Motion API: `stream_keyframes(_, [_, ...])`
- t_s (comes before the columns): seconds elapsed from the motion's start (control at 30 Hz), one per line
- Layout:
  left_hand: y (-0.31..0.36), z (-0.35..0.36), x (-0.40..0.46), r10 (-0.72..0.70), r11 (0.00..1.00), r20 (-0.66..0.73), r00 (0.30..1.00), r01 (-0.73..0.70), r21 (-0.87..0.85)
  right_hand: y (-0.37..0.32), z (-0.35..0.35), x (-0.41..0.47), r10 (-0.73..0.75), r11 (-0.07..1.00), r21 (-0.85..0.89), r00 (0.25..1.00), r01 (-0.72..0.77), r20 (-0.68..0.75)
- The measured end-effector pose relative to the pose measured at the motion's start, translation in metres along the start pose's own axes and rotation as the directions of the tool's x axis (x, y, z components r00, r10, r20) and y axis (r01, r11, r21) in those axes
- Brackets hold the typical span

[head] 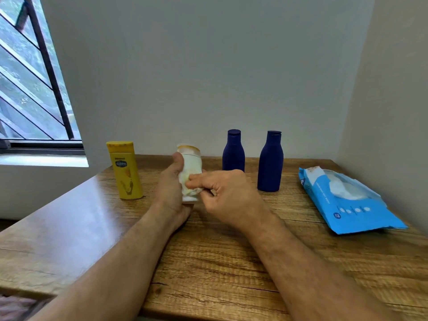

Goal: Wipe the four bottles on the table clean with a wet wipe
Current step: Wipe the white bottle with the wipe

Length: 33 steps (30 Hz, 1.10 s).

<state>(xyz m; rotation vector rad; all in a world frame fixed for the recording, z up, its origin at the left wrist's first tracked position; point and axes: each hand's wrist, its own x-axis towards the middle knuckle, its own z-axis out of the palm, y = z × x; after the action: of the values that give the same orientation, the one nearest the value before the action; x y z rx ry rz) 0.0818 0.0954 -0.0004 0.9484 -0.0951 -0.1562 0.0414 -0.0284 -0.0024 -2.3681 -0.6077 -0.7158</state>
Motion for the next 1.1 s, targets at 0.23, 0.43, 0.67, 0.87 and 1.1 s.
stream_keyframes(0.23, [-0.001, 0.007, -0.010, -0.001, 0.992, 0.127, 0.992, -0.015, 0.128, 0.004, -0.006, 0.002, 0.108, 0.992, 0.073, 0.984, -0.099, -0.141])
stream_keyframes(0.43, [0.004, -0.008, 0.009, 0.000, 0.993, -0.090, 0.996, -0.011, -0.120, 0.001, -0.003, -0.001, 0.064, 0.997, 0.031, 0.991, -0.068, 0.114])
stream_keyframes(0.67, [-0.002, 0.002, -0.004, -0.027, 0.995, 0.040, 0.999, 0.023, 0.101, 0.001, -0.002, 0.001, 0.034, 0.999, -0.013, 0.999, -0.034, -0.021])
stream_keyframes(0.87, [-0.004, 0.007, -0.009, -0.017, 0.994, 0.123, 0.992, 0.004, 0.108, 0.002, -0.004, 0.003, 0.078, 0.997, -0.003, 0.983, -0.080, -0.164])
stream_keyframes(1.1, [0.005, -0.005, 0.007, 0.010, 0.988, -0.045, 0.999, -0.017, -0.152, -0.002, -0.007, -0.001, -0.028, 0.998, -0.059, 0.999, 0.029, 0.024])
